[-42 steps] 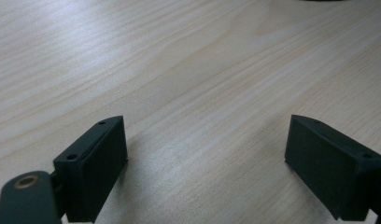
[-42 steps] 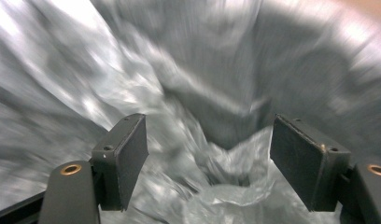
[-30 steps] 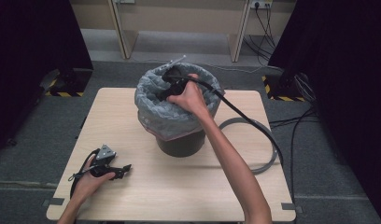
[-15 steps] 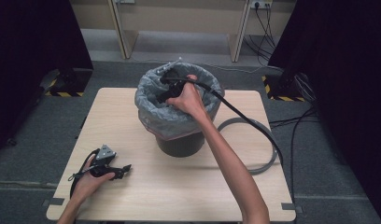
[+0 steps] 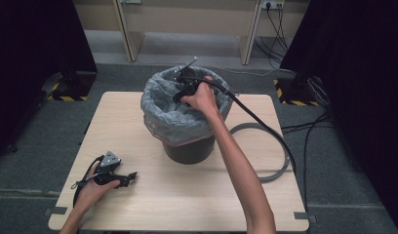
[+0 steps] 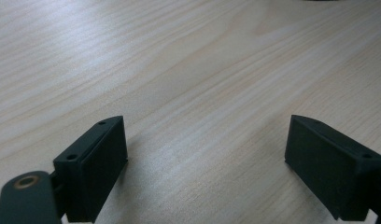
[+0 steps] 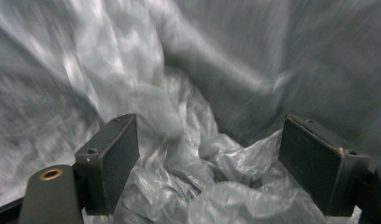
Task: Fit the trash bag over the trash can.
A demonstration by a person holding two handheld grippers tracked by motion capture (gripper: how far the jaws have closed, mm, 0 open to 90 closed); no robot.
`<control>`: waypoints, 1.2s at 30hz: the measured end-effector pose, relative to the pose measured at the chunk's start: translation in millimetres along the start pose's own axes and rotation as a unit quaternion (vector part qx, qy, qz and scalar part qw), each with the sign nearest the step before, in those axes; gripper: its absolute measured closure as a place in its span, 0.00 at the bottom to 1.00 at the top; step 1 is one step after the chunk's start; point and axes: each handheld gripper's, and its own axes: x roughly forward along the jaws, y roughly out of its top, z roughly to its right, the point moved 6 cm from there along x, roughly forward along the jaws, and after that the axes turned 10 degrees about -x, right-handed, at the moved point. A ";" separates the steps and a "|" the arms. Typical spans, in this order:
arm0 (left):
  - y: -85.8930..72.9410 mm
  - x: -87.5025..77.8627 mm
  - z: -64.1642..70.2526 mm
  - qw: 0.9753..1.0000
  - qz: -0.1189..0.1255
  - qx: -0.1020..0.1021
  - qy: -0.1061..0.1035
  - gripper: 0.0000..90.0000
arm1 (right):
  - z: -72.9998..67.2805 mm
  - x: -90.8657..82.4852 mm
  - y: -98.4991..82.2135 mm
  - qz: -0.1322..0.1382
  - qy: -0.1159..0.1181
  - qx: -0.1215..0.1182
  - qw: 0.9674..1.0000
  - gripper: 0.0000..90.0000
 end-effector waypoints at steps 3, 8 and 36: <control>0.0 0.0 0.0 1.000 0.000 0.000 0.000 0.13 | 0.2 0.7 -4.4 -0.014 0.013 0.004 1.000 0.24; 0.0 0.0 0.0 1.000 0.000 0.000 0.000 0.13 | 7.1 -24.4 10.5 0.071 0.003 0.032 0.997 0.25; 0.0 0.0 0.1 1.000 0.000 0.000 0.000 0.13 | 68.1 -147.1 -69.4 0.235 -0.072 0.061 0.967 0.20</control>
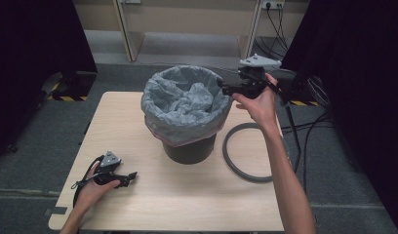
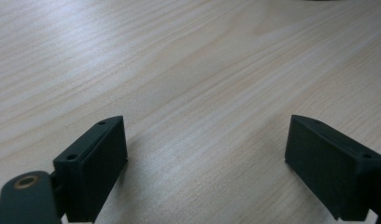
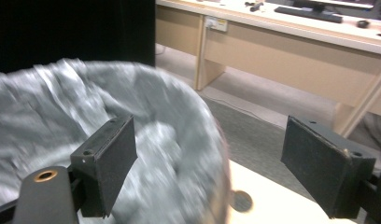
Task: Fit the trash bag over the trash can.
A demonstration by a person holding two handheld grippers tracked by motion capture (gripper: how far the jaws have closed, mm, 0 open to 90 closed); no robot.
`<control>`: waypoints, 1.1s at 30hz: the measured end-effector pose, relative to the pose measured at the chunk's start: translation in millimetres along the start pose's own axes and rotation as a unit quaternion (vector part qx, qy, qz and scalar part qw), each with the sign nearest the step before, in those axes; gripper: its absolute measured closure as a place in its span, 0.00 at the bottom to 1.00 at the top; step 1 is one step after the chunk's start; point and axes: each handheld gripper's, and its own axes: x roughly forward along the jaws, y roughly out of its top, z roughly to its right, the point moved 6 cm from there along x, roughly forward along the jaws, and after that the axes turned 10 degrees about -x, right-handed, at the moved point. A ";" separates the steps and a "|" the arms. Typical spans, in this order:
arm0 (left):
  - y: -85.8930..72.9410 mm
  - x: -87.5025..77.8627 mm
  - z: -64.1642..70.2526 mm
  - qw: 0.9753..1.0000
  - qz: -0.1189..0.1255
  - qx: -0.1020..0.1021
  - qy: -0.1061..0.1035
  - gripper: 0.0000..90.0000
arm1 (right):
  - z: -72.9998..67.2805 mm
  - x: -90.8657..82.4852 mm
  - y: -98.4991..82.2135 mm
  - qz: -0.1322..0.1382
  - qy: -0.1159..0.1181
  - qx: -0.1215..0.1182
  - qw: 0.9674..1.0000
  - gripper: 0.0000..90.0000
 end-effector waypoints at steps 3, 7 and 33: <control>0.0 0.0 0.0 1.000 0.000 0.000 0.000 0.13 | 8.1 -12.1 -21.6 -0.004 -0.014 -0.005 1.000 0.20; 0.0 0.0 0.0 1.000 0.000 0.000 0.000 0.13 | 23.4 -26.2 -54.7 -0.012 -0.036 0.005 0.999 0.20; 0.0 0.1 0.0 1.000 0.000 0.000 0.000 0.13 | 18.6 16.5 -88.8 -0.046 -0.027 0.045 0.998 0.38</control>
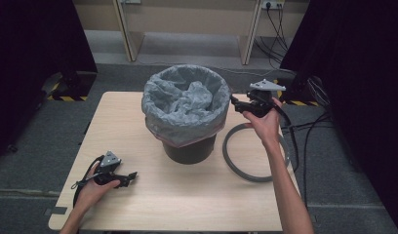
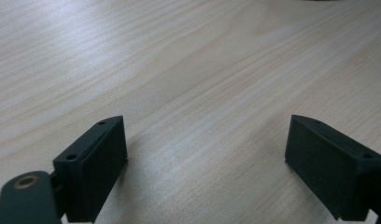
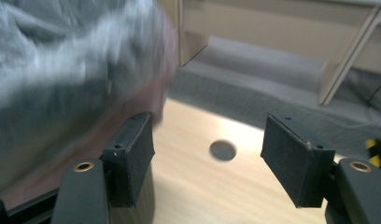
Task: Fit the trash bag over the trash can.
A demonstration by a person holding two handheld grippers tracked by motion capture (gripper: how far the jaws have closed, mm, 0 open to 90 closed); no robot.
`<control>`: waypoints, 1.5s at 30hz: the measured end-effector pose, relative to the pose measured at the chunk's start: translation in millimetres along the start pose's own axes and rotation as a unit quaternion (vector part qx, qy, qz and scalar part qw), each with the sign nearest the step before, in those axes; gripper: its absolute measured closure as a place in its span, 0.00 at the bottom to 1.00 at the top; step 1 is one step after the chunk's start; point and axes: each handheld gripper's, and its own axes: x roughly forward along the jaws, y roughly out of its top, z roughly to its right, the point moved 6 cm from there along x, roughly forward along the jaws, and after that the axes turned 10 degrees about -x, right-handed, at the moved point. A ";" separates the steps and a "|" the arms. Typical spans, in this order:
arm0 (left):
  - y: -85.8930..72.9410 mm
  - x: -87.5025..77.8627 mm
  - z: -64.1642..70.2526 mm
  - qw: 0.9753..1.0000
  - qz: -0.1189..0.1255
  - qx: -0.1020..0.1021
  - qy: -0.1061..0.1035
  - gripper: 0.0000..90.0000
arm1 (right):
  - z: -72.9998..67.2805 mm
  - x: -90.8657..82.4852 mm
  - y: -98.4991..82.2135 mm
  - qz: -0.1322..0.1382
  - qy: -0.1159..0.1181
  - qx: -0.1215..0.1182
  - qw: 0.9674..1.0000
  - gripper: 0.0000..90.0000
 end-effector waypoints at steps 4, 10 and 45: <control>0.0 0.0 0.0 1.000 0.000 0.000 0.000 0.13 | 2.5 2.7 -8.6 0.004 0.003 0.020 1.000 0.38; 0.0 0.0 0.0 1.000 0.000 0.000 0.000 0.13 | 17.2 -18.3 14.0 0.056 -0.007 0.063 0.996 0.34; 0.0 0.0 0.0 1.000 0.000 0.000 0.000 0.13 | -3.8 26.1 -57.7 -0.017 0.017 0.062 0.998 0.31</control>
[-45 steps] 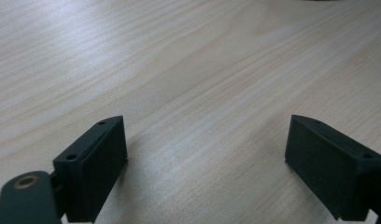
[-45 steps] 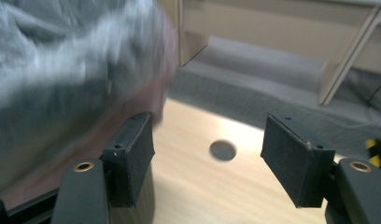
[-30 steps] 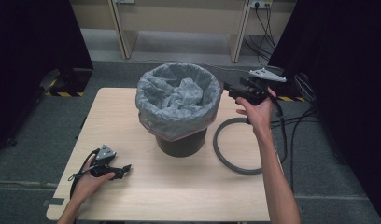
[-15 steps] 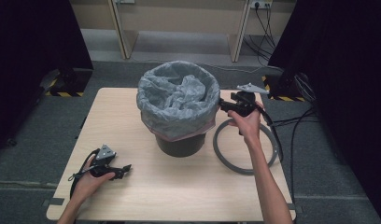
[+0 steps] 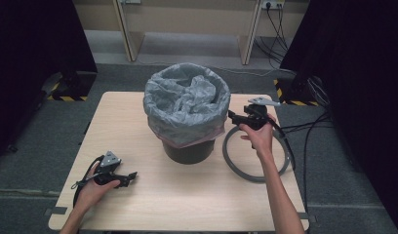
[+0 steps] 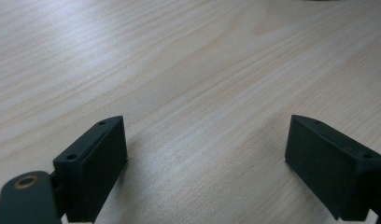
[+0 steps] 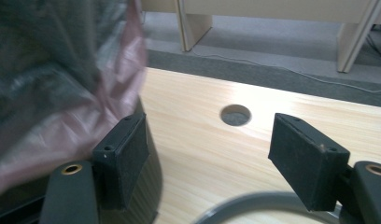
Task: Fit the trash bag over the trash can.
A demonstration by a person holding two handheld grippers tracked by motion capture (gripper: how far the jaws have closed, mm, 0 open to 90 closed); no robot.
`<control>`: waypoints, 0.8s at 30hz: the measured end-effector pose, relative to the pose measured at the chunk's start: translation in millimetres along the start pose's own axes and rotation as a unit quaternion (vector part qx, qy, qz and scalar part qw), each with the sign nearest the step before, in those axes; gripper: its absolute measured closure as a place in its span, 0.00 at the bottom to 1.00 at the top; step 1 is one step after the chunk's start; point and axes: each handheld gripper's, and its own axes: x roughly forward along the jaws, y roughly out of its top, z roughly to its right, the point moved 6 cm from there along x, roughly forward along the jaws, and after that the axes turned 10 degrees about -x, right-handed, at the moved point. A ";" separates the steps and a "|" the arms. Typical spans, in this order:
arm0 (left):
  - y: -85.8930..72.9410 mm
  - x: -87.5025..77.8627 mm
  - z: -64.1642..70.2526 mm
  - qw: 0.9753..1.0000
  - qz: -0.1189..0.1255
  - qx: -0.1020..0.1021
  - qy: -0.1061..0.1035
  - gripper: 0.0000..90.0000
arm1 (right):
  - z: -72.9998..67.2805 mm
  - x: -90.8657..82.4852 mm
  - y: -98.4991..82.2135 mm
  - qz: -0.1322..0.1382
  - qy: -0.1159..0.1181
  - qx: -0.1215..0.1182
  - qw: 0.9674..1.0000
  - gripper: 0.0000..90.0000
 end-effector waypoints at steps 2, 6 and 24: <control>0.0 0.0 0.0 1.000 0.000 0.000 0.000 0.13 | 7.4 -7.7 -4.3 -0.004 -0.006 -0.001 1.000 0.30; 0.0 0.0 0.0 1.000 0.000 0.000 0.000 0.13 | 20.4 -21.3 -20.0 -0.016 -0.020 -0.008 1.000 0.29; 0.0 0.1 0.0 1.000 0.000 0.000 0.000 0.13 | 37.9 -48.7 -106.8 -0.072 -0.047 -0.031 0.996 0.19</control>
